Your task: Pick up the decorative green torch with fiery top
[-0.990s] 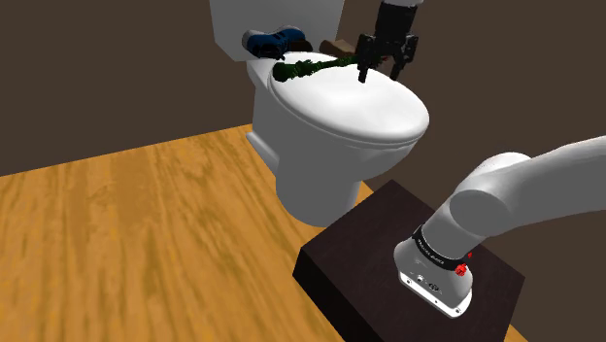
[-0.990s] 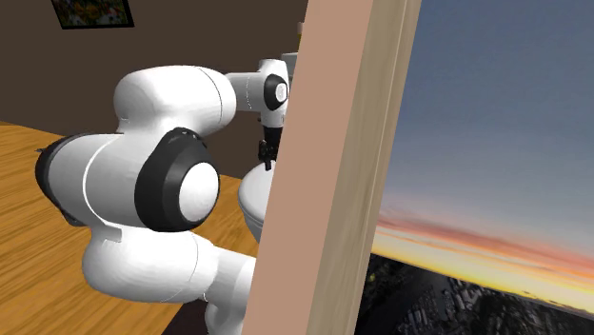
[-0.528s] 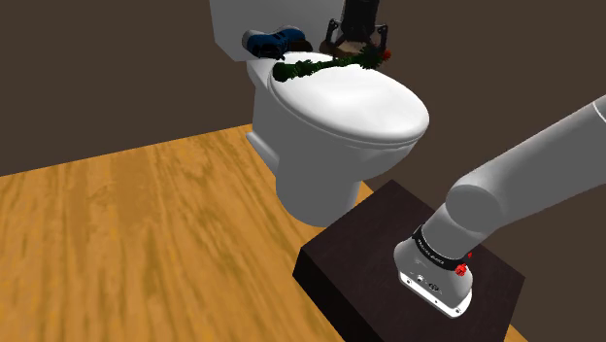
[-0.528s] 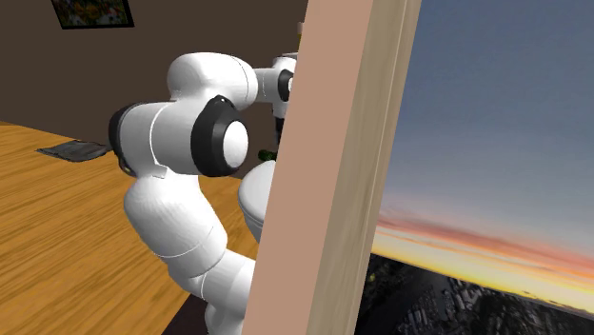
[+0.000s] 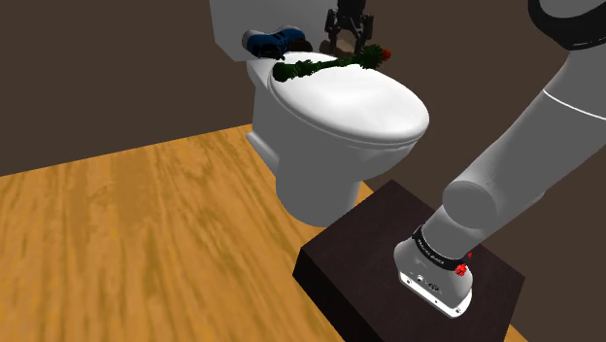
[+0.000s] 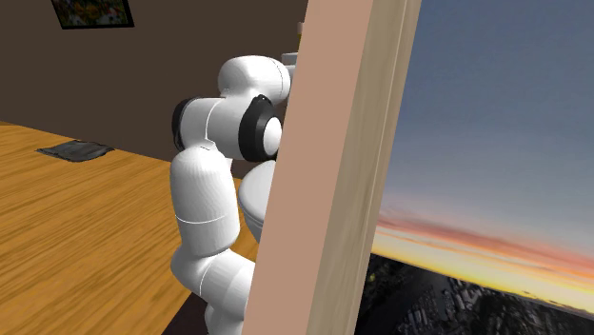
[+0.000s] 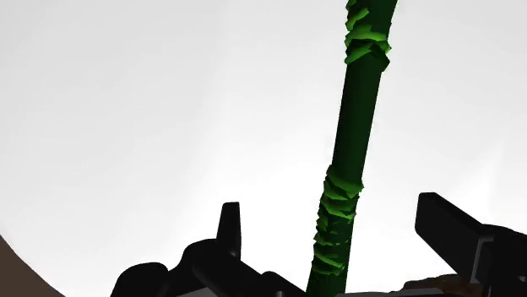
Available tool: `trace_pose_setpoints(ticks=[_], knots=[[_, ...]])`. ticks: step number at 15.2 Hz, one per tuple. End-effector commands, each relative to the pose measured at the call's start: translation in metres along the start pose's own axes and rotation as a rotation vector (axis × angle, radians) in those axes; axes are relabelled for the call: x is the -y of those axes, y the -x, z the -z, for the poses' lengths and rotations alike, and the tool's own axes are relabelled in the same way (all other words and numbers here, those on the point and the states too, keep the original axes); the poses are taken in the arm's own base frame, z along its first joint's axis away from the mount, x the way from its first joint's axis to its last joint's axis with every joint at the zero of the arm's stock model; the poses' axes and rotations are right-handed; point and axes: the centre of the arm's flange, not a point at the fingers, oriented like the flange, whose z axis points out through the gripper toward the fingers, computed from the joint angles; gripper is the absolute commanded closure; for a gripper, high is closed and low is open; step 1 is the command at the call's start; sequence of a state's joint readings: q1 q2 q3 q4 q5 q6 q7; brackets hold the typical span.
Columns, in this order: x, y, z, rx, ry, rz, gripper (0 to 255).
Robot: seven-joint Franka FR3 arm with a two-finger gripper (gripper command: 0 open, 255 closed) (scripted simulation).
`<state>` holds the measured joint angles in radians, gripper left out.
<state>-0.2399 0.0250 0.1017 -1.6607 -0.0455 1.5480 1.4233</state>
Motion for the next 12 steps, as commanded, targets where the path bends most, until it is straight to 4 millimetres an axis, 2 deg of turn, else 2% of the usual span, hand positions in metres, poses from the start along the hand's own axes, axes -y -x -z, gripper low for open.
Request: trace_pose_setpoints(ticks=[1,8,10,11,12], knots=[[0.009,-0.017,0.002,0.004,0.005,-0.116,0],[0.015,-0.016,-0.038,0.004,0.005,-0.116,0],[0.015,-0.016,-0.038,0.004,0.005,-0.116,0],[0.015,-0.015,-0.038,0.004,0.005,-0.116,255],[0.015,-0.015,-0.038,0.004,0.005,-0.116,255]])
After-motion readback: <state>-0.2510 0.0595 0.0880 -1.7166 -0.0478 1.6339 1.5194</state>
